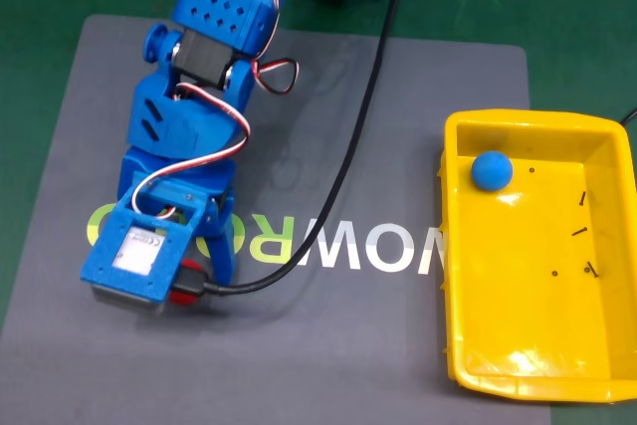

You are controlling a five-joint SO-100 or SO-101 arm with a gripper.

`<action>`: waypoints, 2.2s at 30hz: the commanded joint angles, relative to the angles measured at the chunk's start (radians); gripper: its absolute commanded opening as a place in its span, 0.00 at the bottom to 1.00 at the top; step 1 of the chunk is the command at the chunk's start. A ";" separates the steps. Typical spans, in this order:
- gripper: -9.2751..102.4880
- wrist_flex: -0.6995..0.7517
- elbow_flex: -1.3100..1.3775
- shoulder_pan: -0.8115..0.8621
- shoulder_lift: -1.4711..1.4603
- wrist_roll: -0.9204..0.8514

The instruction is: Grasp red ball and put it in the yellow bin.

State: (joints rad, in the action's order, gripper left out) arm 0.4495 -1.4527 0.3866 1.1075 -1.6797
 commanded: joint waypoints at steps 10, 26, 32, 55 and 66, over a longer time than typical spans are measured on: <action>0.16 0.015 0.150 -0.020 -0.060 0.034; 0.08 0.037 0.158 -0.084 0.074 0.112; 0.09 0.074 0.150 -0.222 0.287 0.212; 0.09 0.176 -0.207 -0.836 0.655 0.232; 0.23 0.169 -0.207 -0.859 0.644 0.235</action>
State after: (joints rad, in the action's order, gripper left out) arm 0.6259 -1.6690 -0.4556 1.7150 -1.4450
